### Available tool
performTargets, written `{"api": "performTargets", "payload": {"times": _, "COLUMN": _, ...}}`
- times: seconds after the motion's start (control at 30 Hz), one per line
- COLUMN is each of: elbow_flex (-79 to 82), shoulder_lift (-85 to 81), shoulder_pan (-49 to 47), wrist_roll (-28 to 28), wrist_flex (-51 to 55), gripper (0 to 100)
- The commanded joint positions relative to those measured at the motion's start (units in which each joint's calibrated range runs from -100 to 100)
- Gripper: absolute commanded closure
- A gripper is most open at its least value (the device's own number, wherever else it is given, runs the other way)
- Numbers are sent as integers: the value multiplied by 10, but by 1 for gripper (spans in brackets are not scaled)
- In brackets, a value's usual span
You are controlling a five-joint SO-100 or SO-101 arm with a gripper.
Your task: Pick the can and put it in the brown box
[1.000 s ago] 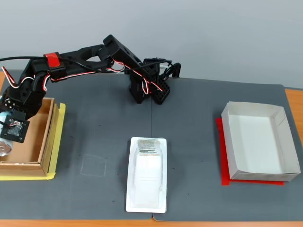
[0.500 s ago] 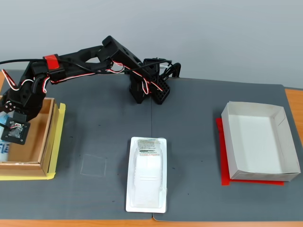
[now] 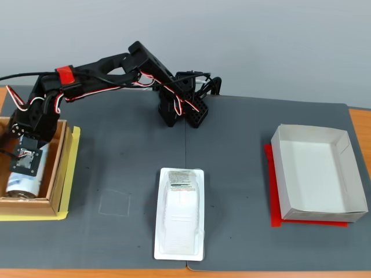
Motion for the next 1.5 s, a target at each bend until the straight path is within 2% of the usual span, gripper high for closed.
{"api": "performTargets", "payload": {"times": 0.0, "elbow_flex": 26, "shoulder_lift": -79, "shoulder_pan": -6, "wrist_roll": -3, "wrist_flex": 0, "gripper": 95}}
{"api": "performTargets", "payload": {"times": 0.13, "elbow_flex": 85, "shoulder_lift": -137, "shoulder_pan": -10, "wrist_roll": -18, "wrist_flex": 0, "gripper": 99}}
{"api": "performTargets", "payload": {"times": 0.47, "elbow_flex": 266, "shoulder_lift": -328, "shoulder_pan": -51, "wrist_roll": -183, "wrist_flex": -5, "gripper": 99}}
{"api": "performTargets", "payload": {"times": 0.63, "elbow_flex": 383, "shoulder_lift": -456, "shoulder_pan": -105, "wrist_roll": -241, "wrist_flex": -8, "gripper": 99}}
{"api": "performTargets", "payload": {"times": 1.0, "elbow_flex": 634, "shoulder_lift": -727, "shoulder_pan": -222, "wrist_roll": -308, "wrist_flex": -9, "gripper": 99}}
{"api": "performTargets", "payload": {"times": 1.47, "elbow_flex": 997, "shoulder_lift": -1152, "shoulder_pan": -381, "wrist_roll": -336, "wrist_flex": -60, "gripper": 99}}
